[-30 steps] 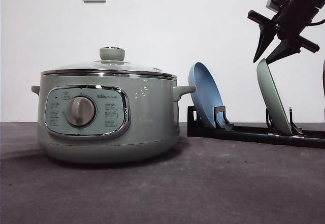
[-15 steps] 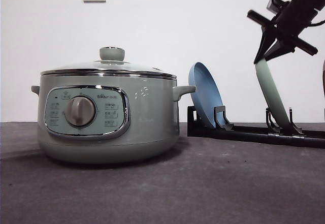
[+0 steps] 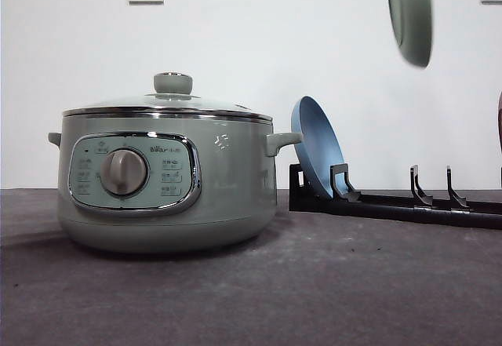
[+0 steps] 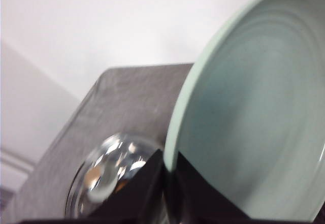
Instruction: Transfer potato from steamer to green plate
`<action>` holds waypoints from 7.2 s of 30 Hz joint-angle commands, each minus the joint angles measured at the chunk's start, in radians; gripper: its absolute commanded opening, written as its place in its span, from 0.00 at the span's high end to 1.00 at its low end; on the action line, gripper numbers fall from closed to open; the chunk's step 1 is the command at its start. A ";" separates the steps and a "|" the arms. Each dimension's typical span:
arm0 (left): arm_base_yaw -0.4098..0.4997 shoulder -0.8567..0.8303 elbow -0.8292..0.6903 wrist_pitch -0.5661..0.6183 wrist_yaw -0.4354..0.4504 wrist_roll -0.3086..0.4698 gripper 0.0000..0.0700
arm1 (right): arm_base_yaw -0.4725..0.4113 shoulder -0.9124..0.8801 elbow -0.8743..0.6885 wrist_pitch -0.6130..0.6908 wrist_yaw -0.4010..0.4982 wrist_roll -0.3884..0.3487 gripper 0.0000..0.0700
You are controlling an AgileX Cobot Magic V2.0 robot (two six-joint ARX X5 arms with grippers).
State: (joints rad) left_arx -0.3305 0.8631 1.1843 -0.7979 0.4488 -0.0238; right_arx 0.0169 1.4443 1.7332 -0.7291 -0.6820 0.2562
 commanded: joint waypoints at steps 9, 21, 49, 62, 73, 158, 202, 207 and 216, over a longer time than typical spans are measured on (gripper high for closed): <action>-0.005 0.005 0.021 0.004 0.008 0.012 0.00 | 0.183 -0.193 0.012 -0.319 0.108 -0.362 1.00; -0.005 0.005 0.021 0.002 0.008 0.007 0.00 | 0.495 -0.332 -0.188 -0.428 0.400 -0.342 1.00; -0.005 0.006 0.021 0.005 0.008 0.005 0.00 | 1.028 -0.176 -0.837 -0.123 0.942 -0.054 1.00; -0.005 0.006 0.021 0.002 0.008 0.005 0.00 | 1.140 0.077 -0.837 -0.084 1.023 0.009 1.00; -0.005 0.006 0.021 0.001 0.008 0.005 0.00 | 1.145 0.086 -0.835 -0.071 1.023 0.026 0.48; -0.093 0.910 0.713 -0.263 -0.324 0.117 0.00 | 0.301 -0.872 -0.819 -0.078 0.264 -0.048 0.04; -0.123 1.011 0.716 -0.278 -0.363 0.109 1.00 | 0.301 -0.872 -0.819 -0.079 0.264 -0.038 0.04; -0.123 1.011 0.739 -0.280 -0.364 0.109 1.00 | 0.301 -0.872 -0.819 -0.079 0.264 -0.033 0.04; -0.123 1.011 0.908 -0.376 -0.398 0.088 1.00 | 0.301 -0.872 -0.819 -0.079 0.264 -0.031 0.04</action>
State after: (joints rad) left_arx -0.4492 1.8748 2.0270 -1.1957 0.0547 0.0818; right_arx 0.3141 0.5671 0.9005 -0.8201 -0.4175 0.2158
